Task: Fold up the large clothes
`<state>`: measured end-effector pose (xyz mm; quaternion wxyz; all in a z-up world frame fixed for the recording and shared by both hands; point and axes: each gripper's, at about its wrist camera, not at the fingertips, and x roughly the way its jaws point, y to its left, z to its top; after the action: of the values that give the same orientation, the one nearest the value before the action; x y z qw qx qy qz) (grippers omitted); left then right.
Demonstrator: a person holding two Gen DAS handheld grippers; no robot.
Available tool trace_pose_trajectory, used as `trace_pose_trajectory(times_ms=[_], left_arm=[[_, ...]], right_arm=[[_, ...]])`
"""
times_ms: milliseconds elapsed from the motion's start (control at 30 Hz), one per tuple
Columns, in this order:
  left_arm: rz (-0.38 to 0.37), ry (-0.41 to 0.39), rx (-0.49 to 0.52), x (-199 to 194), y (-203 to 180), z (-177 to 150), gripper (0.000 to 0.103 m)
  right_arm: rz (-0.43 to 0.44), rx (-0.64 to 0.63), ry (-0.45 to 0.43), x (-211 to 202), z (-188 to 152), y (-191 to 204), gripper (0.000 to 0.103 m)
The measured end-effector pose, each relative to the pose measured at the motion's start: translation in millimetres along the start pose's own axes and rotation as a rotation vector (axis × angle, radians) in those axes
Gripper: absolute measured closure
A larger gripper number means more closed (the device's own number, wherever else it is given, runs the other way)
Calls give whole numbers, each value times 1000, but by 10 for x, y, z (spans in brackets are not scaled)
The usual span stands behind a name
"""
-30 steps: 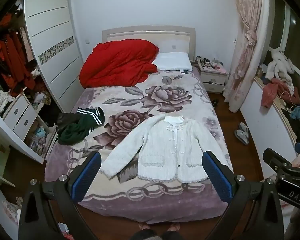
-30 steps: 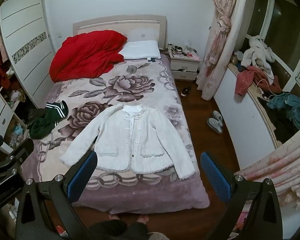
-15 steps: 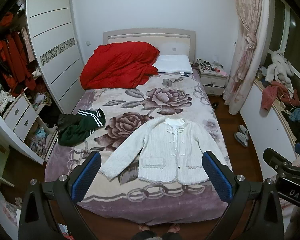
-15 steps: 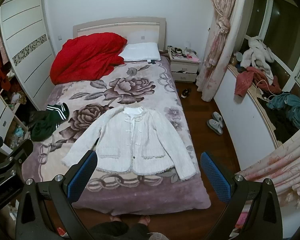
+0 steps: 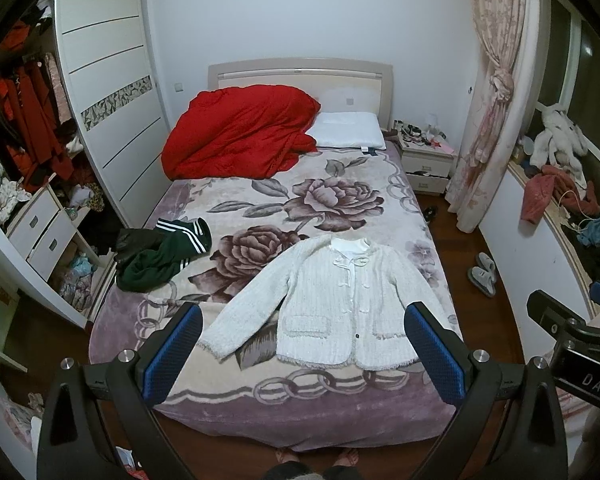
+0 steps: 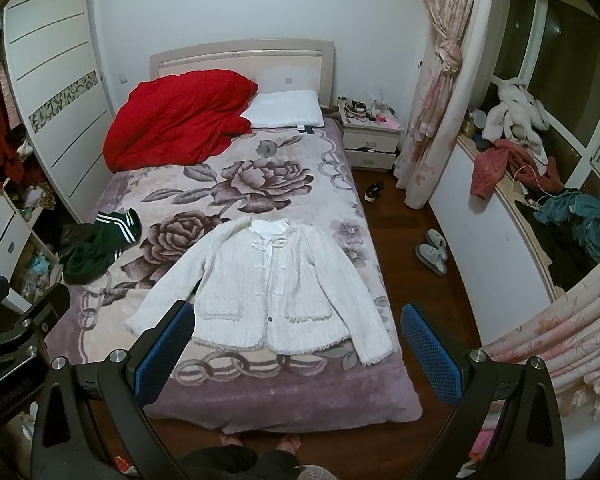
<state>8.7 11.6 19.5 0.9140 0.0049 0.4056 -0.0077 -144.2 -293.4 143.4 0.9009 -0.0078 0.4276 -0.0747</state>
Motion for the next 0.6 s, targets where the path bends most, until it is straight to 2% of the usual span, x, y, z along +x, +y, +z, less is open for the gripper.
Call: trace_pose_trajectory(times_ms=[133, 367, 433, 500, 567, 600], left_arm=[[-1, -2, -1, -8, 6, 11, 0], [0, -6, -6, -85, 7, 159, 0], [1, -8, -7, -93, -2, 171, 0], [-1, -8, -7, -95, 2, 172, 0], [0, -9, -6, -100, 2, 206, 0], [-1, -8, -7, -98, 5, 185, 0]], right_arm=[[0, 1, -2, -113, 146, 45, 0], [0, 1, -8, -71, 34, 5, 0], [-2, -2, -8, -151, 177, 61, 0], [0, 0, -10, -110, 83, 20, 0], [-1, -2, -11, -249, 293, 60, 0], [0, -1, -12, -244, 277, 54, 0]])
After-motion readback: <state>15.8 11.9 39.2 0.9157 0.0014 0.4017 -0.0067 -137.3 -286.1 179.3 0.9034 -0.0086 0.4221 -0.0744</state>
